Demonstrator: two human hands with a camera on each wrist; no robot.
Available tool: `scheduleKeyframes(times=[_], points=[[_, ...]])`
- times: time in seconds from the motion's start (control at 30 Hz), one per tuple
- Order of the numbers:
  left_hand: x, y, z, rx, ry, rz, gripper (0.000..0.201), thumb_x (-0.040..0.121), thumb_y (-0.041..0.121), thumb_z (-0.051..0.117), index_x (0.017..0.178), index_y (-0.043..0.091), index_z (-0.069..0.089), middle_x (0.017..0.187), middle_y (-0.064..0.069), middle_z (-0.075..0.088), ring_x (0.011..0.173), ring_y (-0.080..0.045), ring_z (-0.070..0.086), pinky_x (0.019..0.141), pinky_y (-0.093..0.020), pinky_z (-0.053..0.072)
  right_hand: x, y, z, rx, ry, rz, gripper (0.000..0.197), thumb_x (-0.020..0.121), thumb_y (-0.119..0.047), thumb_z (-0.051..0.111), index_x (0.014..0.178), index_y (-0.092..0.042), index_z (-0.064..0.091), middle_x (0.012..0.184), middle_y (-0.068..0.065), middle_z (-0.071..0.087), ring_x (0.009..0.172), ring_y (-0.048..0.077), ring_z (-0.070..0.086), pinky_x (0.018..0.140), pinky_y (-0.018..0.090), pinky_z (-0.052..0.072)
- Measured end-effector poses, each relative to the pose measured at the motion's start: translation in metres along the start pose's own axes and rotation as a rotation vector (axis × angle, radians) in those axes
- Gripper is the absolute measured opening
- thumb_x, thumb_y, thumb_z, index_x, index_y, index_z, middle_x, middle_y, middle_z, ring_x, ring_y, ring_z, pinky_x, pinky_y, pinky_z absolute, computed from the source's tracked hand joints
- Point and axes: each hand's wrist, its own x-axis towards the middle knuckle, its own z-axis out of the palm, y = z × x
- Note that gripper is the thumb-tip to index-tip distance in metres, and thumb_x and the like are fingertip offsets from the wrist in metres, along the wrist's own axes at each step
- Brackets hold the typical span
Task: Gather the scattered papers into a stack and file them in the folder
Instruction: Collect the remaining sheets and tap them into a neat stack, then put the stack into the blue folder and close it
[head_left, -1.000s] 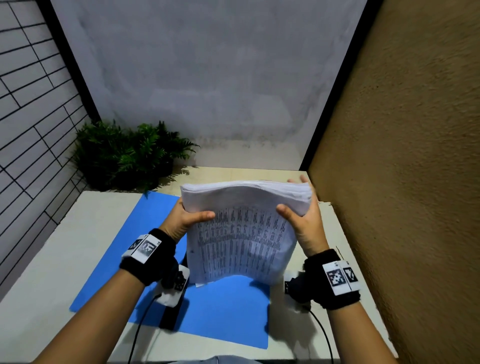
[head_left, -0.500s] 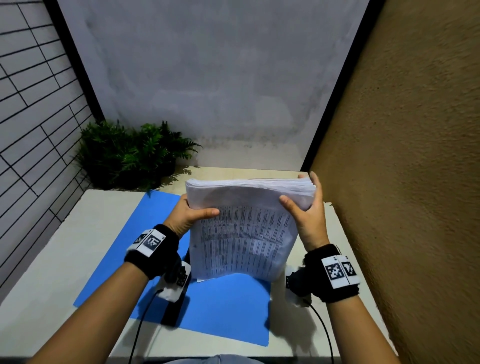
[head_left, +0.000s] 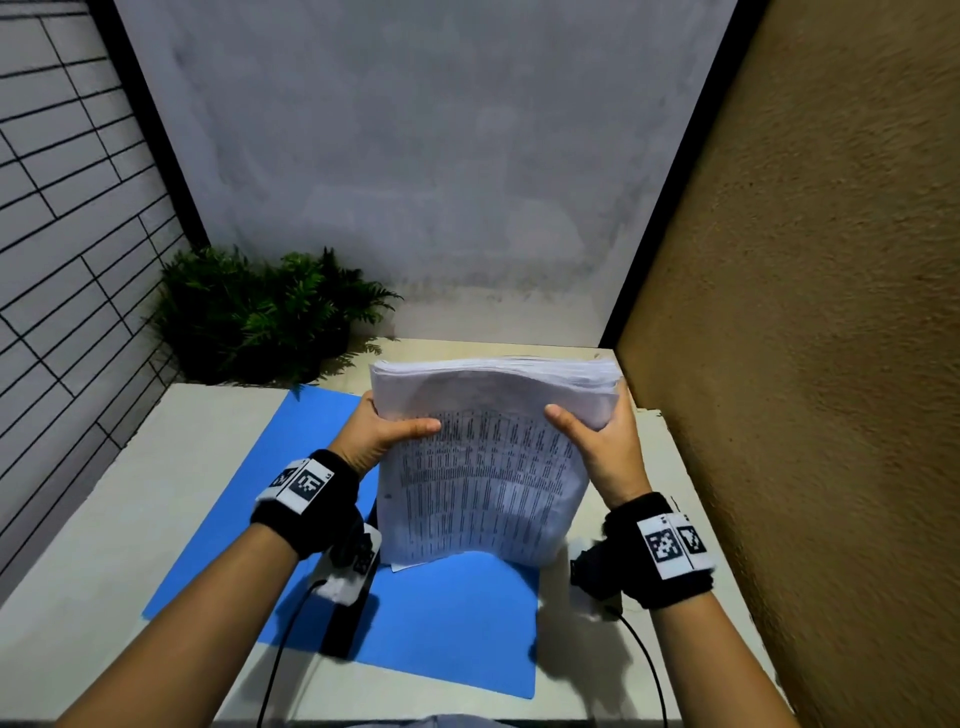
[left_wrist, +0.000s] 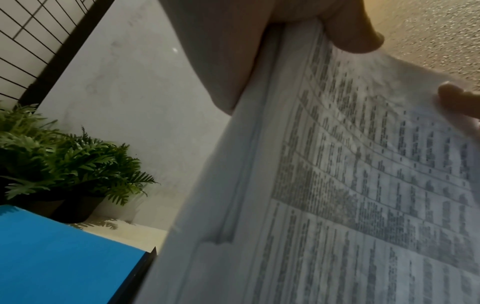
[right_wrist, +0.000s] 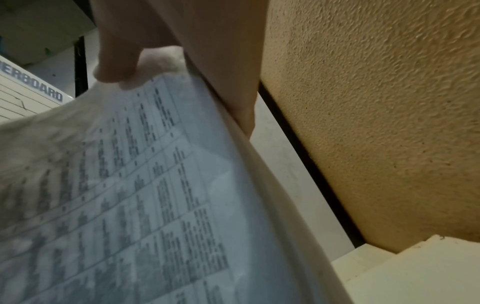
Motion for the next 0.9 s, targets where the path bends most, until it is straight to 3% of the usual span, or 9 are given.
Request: scheduleKeyframes(times=[0.23,0.33,0.43,0.5,0.6,0.67,0.73,0.8,0.9], points=[[-0.002,-0.018,-0.001,0.052,0.05,-0.085,0.07,0.021,0.04,0.088,0.083,0.02,0.062,0.067,0.016,0.074,0.073,-0.005,0.068,0.074,-0.021,0.057,-0.005,0.027,-0.001,0.013,-0.09,0.16,0.035,0.064,-0.03,0.08,0.089,-0.013,0.063,0.08,-0.001,0.072,0.077,0.011,0.069,0.089,0.043,0.055],[-0.006,-0.016,0.003,0.039,0.145,-0.102,0.056,0.041,0.025,0.09,0.085,0.014,0.059,0.078,0.004,0.07,0.08,-0.009,0.062,0.089,-0.039,0.055,-0.007,0.026,-0.003,0.017,-0.07,0.149,0.025,0.067,-0.026,0.078,0.08,-0.012,0.062,0.067,-0.005,0.073,0.074,0.019,0.067,0.069,0.025,0.058],[-0.007,-0.014,-0.004,0.008,0.207,-0.089,0.104,0.012,0.048,0.088,0.101,0.005,0.055,0.094,-0.001,0.063,0.089,-0.009,0.058,0.077,-0.026,0.056,-0.007,0.022,-0.014,0.126,-0.076,0.099,0.018,0.071,-0.001,0.069,0.085,-0.01,0.062,0.068,-0.013,0.074,0.068,0.005,0.069,0.06,0.016,0.055],[-0.011,-0.024,-0.006,0.032,0.178,-0.159,0.126,0.005,0.055,0.085,0.114,0.001,0.051,0.106,-0.007,0.063,0.099,-0.018,0.059,0.086,-0.031,0.052,-0.009,0.036,-0.02,0.122,-0.129,0.118,0.026,0.064,-0.006,0.076,0.086,-0.01,0.063,0.07,-0.013,0.075,0.069,0.001,0.069,0.063,0.017,0.055],[-0.021,-0.051,-0.001,0.121,0.073,-0.306,0.078,0.033,0.042,0.09,0.1,0.016,0.06,0.096,0.002,0.064,0.088,-0.008,0.062,0.095,-0.037,0.047,-0.022,0.073,-0.014,-0.012,-0.216,0.286,0.048,0.049,-0.028,0.085,0.092,-0.02,0.064,0.079,-0.017,0.075,0.078,-0.005,0.069,0.077,0.018,0.055],[-0.019,-0.067,0.002,0.221,0.095,-0.292,0.033,0.065,0.015,0.08,0.093,0.014,0.064,0.089,0.004,0.066,0.081,-0.002,0.064,0.1,-0.045,0.047,-0.028,0.092,-0.008,-0.079,-0.223,0.324,0.031,0.069,-0.016,0.077,0.096,-0.019,0.062,0.088,-0.016,0.07,0.075,-0.012,0.066,0.081,0.017,0.052],[-0.014,-0.068,0.005,0.237,0.1,-0.29,0.025,0.073,0.005,0.071,0.096,0.003,0.063,0.084,-0.001,0.07,0.077,-0.008,0.067,0.092,-0.045,0.052,-0.026,0.096,-0.007,-0.166,-0.137,0.323,0.014,0.079,-0.002,0.068,0.079,-0.014,0.06,0.07,-0.01,0.063,0.054,-0.01,0.059,0.065,0.02,0.05],[-0.009,-0.06,0.01,0.141,0.054,-0.282,0.017,0.074,-0.003,0.067,0.089,0.003,0.064,0.073,0.002,0.074,0.071,-0.01,0.07,0.074,-0.033,0.059,-0.022,0.092,-0.01,-0.231,-0.031,0.313,0.032,0.079,-0.001,0.068,0.056,-0.015,0.049,0.048,-0.008,0.051,0.037,-0.003,0.045,0.051,0.023,0.04],[-0.002,-0.056,0.002,0.214,0.024,-0.286,0.022,0.075,-0.003,0.067,0.095,0.005,0.064,0.07,0.007,0.073,0.071,-0.005,0.069,0.065,-0.017,0.055,-0.02,0.084,-0.012,-0.155,0.014,0.358,0.037,0.081,0.003,0.063,0.057,-0.013,0.042,0.053,0.002,0.04,0.037,-0.001,0.044,0.043,0.011,0.039]])
